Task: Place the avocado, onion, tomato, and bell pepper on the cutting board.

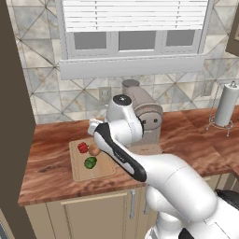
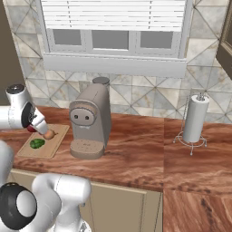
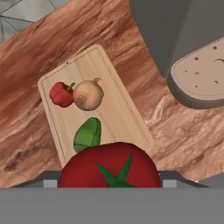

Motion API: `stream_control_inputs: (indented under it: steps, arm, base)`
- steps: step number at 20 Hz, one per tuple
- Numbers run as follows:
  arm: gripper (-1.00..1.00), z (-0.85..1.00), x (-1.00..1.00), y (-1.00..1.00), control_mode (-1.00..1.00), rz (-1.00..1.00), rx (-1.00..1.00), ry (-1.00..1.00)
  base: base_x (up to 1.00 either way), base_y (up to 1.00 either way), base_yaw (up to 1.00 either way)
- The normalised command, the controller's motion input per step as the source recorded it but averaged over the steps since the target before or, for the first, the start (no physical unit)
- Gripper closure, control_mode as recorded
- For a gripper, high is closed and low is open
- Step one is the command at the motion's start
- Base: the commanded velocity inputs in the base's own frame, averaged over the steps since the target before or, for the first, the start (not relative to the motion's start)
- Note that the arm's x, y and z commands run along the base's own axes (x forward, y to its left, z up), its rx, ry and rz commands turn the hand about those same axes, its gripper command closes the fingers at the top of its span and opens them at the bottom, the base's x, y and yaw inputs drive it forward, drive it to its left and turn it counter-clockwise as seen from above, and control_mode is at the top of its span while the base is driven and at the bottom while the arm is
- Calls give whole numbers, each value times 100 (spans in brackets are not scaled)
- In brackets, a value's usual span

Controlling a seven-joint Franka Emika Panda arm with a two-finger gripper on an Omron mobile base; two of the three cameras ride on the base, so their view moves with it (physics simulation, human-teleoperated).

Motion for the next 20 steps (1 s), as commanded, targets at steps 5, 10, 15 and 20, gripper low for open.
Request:
stream_control_inputs:
  steps: [5, 10, 15, 20]
  arm:
    - [100, -21, 27, 4, -100, -6, -3, 1]
    - [100, -21, 27, 12, -100, -5, -4, 0]
    - [100, -16, 31, 15, -100, -3, -3, 0]
    - [100, -8, 36, 3, -100, 0, 0, 0]
  base:
    - [0, 0, 0]
    - [0, 0, 0]
    - [0, 0, 0]
    - [0, 0, 0]
